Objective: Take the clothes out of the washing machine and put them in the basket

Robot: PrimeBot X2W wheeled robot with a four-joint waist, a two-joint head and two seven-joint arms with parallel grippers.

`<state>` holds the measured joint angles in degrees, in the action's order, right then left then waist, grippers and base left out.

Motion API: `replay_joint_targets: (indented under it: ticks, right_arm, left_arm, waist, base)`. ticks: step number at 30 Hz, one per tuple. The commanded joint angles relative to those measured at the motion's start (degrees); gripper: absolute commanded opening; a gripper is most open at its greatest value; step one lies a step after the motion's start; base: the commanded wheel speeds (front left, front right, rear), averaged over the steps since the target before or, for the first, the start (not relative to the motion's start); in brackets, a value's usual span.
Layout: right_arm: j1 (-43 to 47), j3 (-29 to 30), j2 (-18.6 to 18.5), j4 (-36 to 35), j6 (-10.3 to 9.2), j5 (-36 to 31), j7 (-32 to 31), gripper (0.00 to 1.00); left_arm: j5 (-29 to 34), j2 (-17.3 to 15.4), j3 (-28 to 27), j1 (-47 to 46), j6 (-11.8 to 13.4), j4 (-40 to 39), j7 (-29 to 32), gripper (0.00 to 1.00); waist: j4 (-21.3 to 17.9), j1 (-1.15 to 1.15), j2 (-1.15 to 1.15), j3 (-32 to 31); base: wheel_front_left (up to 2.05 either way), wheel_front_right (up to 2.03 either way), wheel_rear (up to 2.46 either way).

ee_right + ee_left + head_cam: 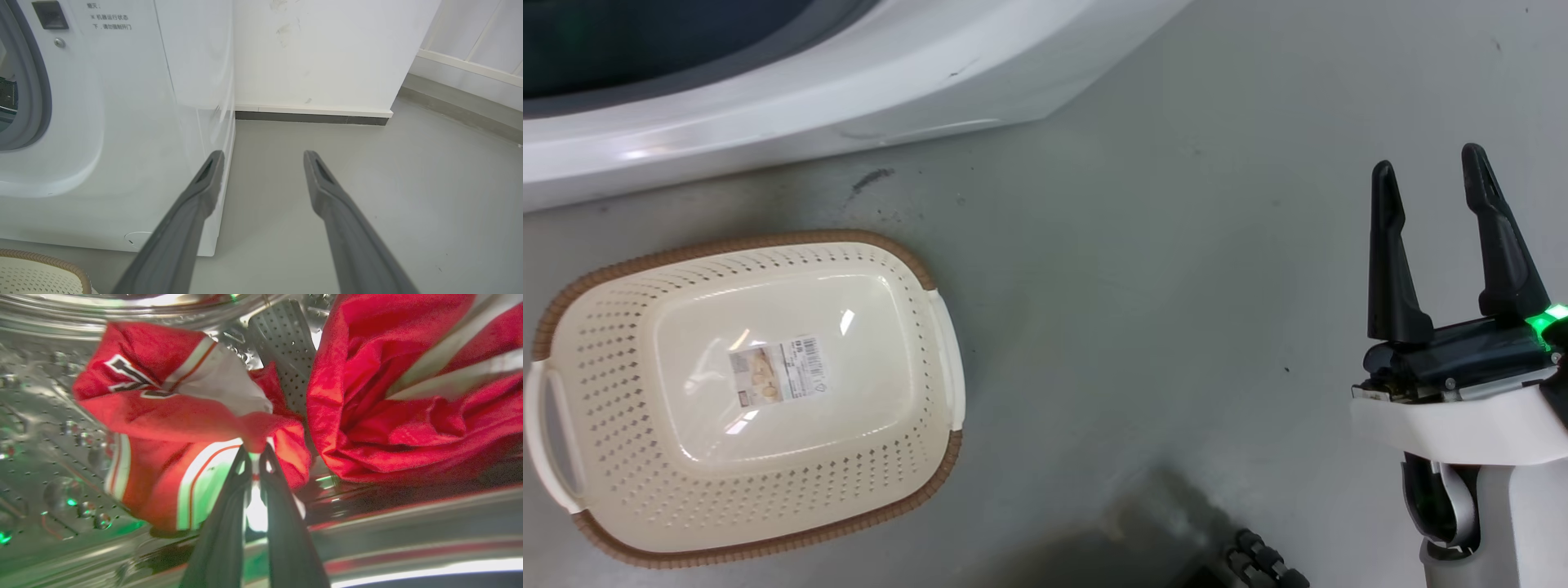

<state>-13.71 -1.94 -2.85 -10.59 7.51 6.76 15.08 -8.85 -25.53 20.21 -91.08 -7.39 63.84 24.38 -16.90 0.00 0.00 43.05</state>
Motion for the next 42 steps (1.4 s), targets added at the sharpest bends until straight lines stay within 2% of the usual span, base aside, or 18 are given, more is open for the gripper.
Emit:
replay_joint_targets:
  ticks: [1,11,22,32,42]
  right_arm:
    - [0.4,0.1,-0.1,0.1,-0.04,-0.5,0.1,1.0]
    - [2.3,0.5,-0.1,0.8,-0.04,-3.2,0.1,1.0]
    - [6.1,0.5,-0.1,2.3,-0.04,-5.7,0.1,1.0]
    - [9.7,0.2,-0.1,2.9,-0.04,-7.0,0.1,1.0]
    - [13.2,0.1,-0.1,3.4,-0.04,-7.7,0.1,1.0]
  left_arm:
    - [-0.1,0.4,0.2,1.1,0.0,-0.2,-0.5,0.0]
    - [-3.8,5.5,0.9,10.7,0.0,-1.0,-12.7,0.0]
    - [-8.8,8.9,3.4,21.1,0.0,-1.8,-25.4,0.0]
    - [-14.1,8.9,5.2,29.4,0.0,-5.7,-34.9,0.0]
    - [-16.1,7.4,6.0,37.4,0.3,-14.7,-38.5,0.0]
  waist:
    - [1.0,0.0,0.0,-1.3]
    - [5.1,0.0,0.0,-8.8]
    - [8.2,0.0,0.0,-17.0]
    - [10.0,0.0,0.0,-23.4]
    - [12.0,0.0,0.0,-29.9]
  base:
    - [0.0,0.0,0.0]
    - [0.0,0.0,0.0]
    - [0.0,0.0,0.0]
    - [0.0,0.0,0.0]
    - [0.0,0.0,0.0]
